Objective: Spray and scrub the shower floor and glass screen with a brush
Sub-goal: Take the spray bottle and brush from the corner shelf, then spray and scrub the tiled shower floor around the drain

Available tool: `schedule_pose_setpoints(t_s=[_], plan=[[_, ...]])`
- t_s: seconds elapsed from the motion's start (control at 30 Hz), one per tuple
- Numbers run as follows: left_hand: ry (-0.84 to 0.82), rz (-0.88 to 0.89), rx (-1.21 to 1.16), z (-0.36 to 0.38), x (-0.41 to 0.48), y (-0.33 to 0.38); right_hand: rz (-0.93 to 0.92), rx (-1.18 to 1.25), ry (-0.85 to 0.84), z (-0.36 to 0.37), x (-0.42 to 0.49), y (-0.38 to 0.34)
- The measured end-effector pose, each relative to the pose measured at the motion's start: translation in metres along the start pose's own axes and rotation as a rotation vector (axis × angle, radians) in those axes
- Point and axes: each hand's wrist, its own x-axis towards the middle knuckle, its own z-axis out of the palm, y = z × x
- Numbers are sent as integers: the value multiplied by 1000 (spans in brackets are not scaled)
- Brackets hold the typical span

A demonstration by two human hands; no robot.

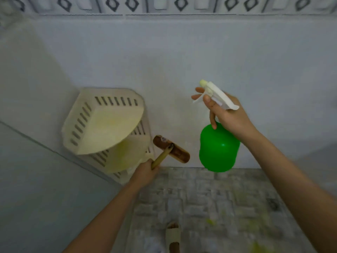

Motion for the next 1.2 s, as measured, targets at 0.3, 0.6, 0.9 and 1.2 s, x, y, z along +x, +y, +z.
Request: schedule_pose_setpoints(t_s=[0.3, 0.6, 0.9, 1.2], plan=[[-226, 304, 231, 123, -2, 128, 359, -140, 556, -140, -187, 101], [-440, 521, 379, 280, -8, 202, 736, -175, 1010, -200, -357, 238], [-533, 748, 572, 489, 102, 183, 1075, -239, 1237, -170, -490, 481], [-556, 999, 710, 695, 230, 120, 1394, -187, 1143, -72, -597, 727]])
